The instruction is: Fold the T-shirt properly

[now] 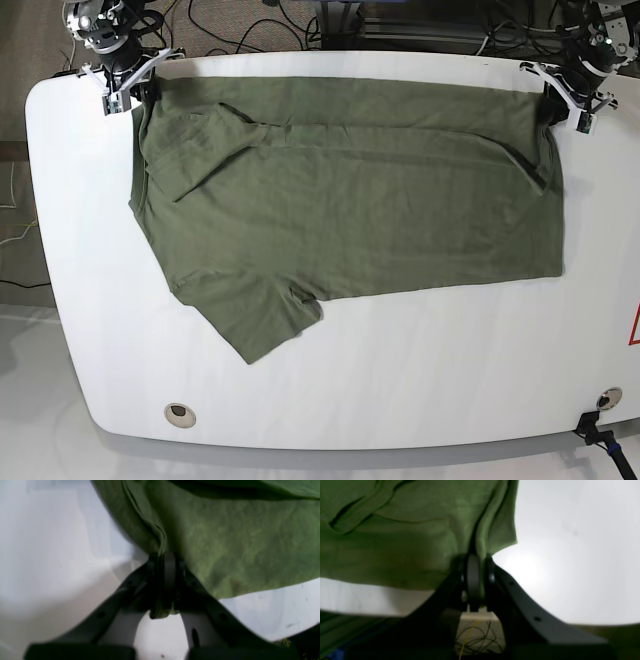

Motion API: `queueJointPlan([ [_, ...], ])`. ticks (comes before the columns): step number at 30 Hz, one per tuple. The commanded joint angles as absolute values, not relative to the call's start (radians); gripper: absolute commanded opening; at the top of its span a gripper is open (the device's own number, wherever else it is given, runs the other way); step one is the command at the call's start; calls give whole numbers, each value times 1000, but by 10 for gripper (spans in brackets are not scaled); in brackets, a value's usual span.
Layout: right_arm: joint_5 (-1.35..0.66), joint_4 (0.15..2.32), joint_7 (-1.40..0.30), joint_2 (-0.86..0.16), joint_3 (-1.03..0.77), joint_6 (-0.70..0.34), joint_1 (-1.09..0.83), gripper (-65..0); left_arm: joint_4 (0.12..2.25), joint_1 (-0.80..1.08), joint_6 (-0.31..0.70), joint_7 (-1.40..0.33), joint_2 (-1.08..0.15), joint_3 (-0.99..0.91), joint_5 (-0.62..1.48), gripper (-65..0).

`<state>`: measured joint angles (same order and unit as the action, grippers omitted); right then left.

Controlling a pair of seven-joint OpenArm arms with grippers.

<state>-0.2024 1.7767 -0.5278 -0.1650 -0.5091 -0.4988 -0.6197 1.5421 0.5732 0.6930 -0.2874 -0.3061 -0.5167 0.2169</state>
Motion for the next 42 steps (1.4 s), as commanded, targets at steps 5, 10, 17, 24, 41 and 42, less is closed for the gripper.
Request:
queueJointPlan([
  [5,-182,1788,-564,-176,-512,-506,-674,-650,1567,642,698,-308,-318,-521,202,-650],
  [10,-180,1787,-564,-176,-512,-506,-674,-650,1567,644,698,-308,-320,-521,200,-650],
  [17,-182,1790,-564,-174,-512,-506,-671,-641,1564,638,698,-309,-352,-522,199,-650],
  [24,-182,1805,-561,-176,-512,-506,-651,-529,1564,587,698,-311,-354,-584,199,-322],
  [41,-177,1968,-610,-209,-579,-504,-618,-387,1707,545,698,-311,-351,-585,202,-321],
  [42,-177,1969,-610,-209,-581,-504,-608,-388,1716,544,698,-311,-349,-585,203,-321],
])
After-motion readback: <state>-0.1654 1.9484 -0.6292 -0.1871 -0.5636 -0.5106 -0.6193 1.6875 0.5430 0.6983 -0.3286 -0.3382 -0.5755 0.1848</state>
